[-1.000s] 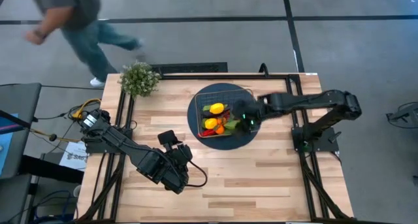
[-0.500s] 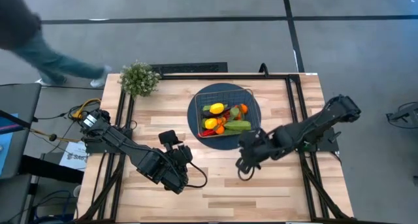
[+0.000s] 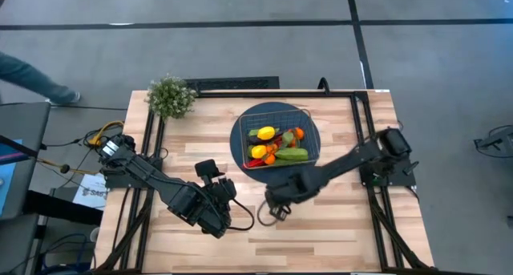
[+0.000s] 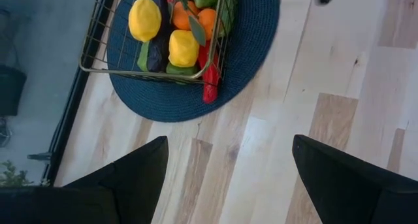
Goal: Build produce basket
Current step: Adjust the wire basket
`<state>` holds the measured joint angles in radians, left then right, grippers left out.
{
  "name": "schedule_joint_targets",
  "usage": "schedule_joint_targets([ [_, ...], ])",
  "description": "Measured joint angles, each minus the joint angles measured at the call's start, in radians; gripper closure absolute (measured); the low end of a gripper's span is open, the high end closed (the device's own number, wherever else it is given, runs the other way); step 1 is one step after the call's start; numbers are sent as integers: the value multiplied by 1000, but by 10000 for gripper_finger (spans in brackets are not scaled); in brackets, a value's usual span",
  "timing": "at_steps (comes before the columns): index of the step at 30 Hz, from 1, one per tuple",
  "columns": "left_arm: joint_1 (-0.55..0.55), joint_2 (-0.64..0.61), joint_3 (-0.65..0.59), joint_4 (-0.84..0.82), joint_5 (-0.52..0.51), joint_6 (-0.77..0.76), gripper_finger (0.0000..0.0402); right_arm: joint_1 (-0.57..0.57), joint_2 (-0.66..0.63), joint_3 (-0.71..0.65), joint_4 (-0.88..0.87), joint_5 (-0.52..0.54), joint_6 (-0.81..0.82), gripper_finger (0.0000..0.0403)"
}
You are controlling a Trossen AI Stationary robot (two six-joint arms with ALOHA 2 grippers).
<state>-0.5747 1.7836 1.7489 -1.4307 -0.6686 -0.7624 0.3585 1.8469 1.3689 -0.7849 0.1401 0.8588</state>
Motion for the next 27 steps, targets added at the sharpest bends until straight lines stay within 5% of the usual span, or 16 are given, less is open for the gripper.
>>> schedule_joint_targets([
  [13, 0, 0, 0, 0, 6, -15, 88, -227, 1, 1, 13, -8, -311, 402],
  [27, 1, 0, 0, -3, 0, -17, 88, -291, -110, 12, 12, -16, -396, 402],
])
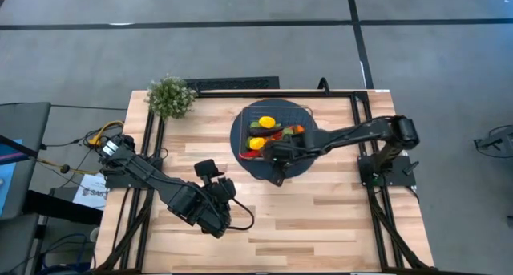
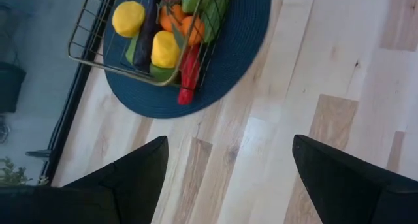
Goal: Build produce basket
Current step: Adjust the wire basket, then return to Home Position
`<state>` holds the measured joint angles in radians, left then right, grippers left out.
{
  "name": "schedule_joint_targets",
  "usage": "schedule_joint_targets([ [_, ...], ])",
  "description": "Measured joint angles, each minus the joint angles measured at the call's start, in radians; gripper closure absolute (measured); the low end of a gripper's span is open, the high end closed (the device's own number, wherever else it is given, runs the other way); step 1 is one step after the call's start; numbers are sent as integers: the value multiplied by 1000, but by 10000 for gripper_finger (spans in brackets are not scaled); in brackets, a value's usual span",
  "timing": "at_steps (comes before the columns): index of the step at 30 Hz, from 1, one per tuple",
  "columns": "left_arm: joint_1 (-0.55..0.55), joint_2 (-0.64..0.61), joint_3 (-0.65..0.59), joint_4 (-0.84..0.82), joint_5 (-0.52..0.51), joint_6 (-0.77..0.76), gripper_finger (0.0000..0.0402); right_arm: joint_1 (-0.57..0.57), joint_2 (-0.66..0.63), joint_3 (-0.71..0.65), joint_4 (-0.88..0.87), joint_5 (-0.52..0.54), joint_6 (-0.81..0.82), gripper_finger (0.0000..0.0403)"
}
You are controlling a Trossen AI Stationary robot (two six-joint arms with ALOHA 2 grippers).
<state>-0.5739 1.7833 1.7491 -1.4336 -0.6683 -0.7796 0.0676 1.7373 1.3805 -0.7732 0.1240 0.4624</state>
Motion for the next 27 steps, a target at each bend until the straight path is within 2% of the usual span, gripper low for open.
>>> schedule_joint_targets([
  [3, 0, 0, 0, -8, -10, -2, 88, 29, -55, 16, 20, 0, 0, 402],
  [7, -2, 0, 0, -35, -83, 13, 88, 67, -162, 22, 24, 40, 6, 402],
  [12, -10, -9, -4, -106, -226, -17, 88, 129, -324, 22, 4, 140, 8, 402],
  [17, -9, -60, -92, -78, -282, -53, 88, 232, -484, 22, -23, 258, 32, 402],
  [22, 2, -156, -287, 156, -297, 7, 88, 381, -600, 22, -62, 425, 84, 402],
  [27, 33, -291, -533, 561, -203, 189, 88, 540, -663, 22, -122, 627, 170, 403],
])
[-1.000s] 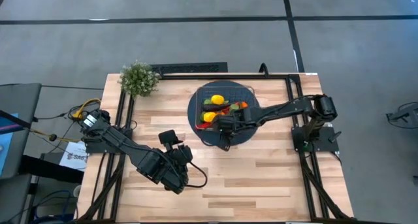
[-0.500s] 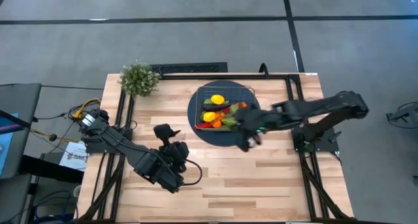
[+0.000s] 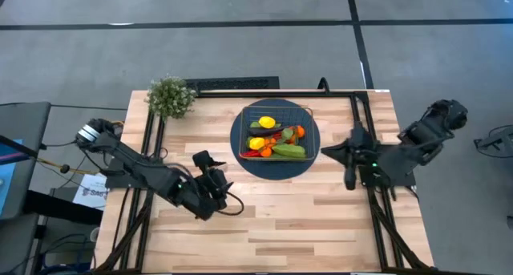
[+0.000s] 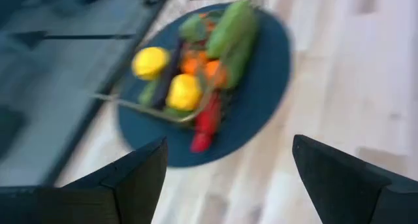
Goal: Build produce basket
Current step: Return to Home Position
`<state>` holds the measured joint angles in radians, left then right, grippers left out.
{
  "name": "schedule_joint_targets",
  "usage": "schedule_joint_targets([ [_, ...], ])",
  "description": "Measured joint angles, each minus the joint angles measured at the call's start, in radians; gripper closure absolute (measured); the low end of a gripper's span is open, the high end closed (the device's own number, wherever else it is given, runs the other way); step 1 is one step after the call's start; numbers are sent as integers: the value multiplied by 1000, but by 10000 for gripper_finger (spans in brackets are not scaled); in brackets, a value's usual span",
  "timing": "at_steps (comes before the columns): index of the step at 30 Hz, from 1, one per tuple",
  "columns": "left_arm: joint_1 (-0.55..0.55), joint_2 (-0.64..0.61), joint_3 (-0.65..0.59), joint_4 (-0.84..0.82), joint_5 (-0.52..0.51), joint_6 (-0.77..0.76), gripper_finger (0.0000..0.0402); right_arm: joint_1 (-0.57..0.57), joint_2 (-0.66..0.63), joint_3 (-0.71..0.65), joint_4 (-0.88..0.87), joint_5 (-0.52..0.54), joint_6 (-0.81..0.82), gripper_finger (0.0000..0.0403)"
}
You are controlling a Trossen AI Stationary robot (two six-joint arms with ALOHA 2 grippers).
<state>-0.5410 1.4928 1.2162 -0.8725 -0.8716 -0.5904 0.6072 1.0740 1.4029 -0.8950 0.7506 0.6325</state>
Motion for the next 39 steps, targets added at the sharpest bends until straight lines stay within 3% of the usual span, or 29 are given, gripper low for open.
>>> schedule_joint_targets([
  [7, 100, -192, -294, 420, 174, 158, 88, 185, -10, 0, -164, 201, 219, 402],
  [15, 261, -293, -470, 700, 416, 309, 88, 407, 5, -86, -242, 383, 475, 402],
  [20, 336, -298, -483, 695, 506, 357, 88, 536, -9, -180, -246, 514, 665, 402],
  [25, 383, -298, -483, 653, 516, 375, 88, 606, -17, -264, -250, 561, 777, 402],
  [29, 399, -298, -483, 618, 527, 371, 88, 654, -22, -340, -275, 659, 872, 402],
  [33, 409, -304, -482, 621, 528, 384, 88, 741, -75, -423, -392, 780, 1105, 402],
  [36, 418, -304, -482, 621, 528, 381, 88, 776, -128, -464, -514, 800, 1290, 402],
  [39, 424, -304, -482, 625, 528, 368, 88, 780, -189, -479, -630, 808, 1361, 402],
])
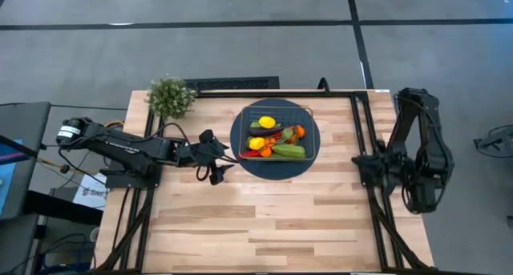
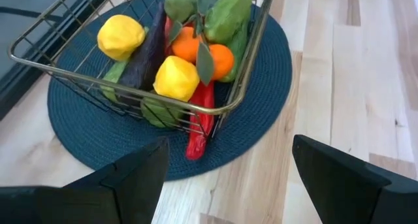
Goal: Build produce basket
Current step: Return to Home Position
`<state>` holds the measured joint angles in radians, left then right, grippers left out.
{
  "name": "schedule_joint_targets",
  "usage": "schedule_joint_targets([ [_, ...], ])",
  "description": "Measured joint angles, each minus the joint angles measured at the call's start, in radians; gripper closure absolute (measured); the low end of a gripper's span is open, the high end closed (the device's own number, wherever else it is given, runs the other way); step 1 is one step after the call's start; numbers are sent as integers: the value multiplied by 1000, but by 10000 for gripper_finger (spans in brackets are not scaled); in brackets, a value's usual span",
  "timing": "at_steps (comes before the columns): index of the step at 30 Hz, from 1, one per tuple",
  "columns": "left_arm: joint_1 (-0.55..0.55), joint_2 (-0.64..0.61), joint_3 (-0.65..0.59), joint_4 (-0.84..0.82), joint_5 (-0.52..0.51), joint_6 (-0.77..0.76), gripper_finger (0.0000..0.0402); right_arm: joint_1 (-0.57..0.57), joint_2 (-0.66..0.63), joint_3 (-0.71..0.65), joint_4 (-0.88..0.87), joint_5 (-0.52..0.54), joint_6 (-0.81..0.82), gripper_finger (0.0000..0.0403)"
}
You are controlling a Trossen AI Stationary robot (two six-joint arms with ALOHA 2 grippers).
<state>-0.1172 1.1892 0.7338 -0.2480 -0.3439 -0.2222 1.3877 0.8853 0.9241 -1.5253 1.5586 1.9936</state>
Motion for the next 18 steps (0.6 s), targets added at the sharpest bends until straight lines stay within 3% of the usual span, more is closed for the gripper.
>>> schedule_joint_targets([
  [6, 1, 0, 0, 3, -9, -10, 88, 4, -172, 1, -44, 13, -119, 402],
  [11, 1, 0, 0, -1, -45, -45, 88, 70, -334, 2, -28, 16, -277, 402],
  [18, 3, 0, 0, -1, -64, -57, 88, 87, -346, 54, 158, 15, -569, 402],
])
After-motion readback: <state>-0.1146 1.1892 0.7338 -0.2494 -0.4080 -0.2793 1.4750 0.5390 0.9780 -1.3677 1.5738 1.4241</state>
